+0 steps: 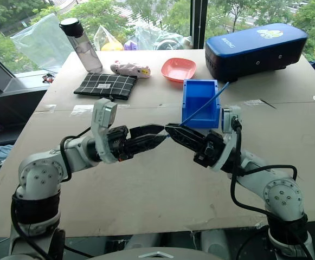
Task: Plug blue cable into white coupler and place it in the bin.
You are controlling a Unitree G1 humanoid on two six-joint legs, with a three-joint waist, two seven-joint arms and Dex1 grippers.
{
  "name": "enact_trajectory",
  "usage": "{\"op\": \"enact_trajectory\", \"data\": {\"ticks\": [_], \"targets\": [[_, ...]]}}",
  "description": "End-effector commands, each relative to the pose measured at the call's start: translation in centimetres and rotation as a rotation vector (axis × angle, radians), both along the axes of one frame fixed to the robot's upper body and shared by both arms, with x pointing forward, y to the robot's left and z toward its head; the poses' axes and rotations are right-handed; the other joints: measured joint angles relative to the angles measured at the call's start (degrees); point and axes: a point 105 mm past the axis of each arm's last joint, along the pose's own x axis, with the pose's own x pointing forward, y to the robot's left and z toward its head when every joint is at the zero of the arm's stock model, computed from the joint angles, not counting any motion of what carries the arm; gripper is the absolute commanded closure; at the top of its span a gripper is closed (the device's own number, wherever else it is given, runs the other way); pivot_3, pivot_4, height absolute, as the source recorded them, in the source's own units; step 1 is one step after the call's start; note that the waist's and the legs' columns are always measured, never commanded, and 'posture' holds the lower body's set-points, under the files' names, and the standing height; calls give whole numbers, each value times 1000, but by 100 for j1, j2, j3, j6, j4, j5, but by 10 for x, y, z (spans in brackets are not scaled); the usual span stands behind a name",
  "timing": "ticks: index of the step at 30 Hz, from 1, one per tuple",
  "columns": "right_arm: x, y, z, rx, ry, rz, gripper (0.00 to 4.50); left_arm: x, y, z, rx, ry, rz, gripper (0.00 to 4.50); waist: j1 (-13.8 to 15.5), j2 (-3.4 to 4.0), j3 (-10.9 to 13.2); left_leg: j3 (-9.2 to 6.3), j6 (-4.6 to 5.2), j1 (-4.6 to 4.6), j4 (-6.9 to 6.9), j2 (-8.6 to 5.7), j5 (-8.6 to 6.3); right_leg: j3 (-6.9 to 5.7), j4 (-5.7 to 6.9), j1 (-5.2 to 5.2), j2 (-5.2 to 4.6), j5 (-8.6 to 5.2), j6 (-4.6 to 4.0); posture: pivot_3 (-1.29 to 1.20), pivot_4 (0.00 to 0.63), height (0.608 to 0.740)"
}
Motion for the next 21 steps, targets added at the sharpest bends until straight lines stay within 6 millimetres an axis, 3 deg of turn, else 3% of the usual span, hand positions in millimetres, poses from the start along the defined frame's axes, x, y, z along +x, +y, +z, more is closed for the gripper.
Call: {"op": "enact_trajectory", "data": {"ticks": [1, 3, 5, 19, 21], "targets": [[-4, -4, 8, 24, -47, -11, 4500, 17, 39, 0, 149, -183, 259, 51, 14, 0, 0, 0, 0, 1, -3, 1, 0, 5, 0, 0, 2, 0, 0, 0, 150, 740], [-3, -5, 5, 23, -42, -20, 4500, 34, 66, -6, 275, -263, 398, 51, 65, 0, 1, 1, -1, 2, -4, 2, 0, 9, 0, 1, 1, 0, -1, 0, 150, 740], [-2, -4, 3, 25, -39, -22, 4500, 43, 78, -13, 364, -307, 435, 51, 85, -1, 0, -3, 0, 1, -2, -2, 0, -2, -2, 4, -5, 0, 0, 0, 150, 740], [5, -10, 0, -22, -70, -50, 4500, 82, 70, -68, 519, -319, 369, 51, 35, -1, 0, -2, 2, -2, -4, -2, -1, -13, -3, 0, -5, 1, 2, 0, 150, 740], [4, -12, 0, -31, -72, -60, 4500, 84, 68, -77, 530, -309, 352, 571, 39, -2, -1, -2, 3, -2, -4, -3, -1, -15, -3, 1, -6, 1, 2, 0, 150, 740]]}}
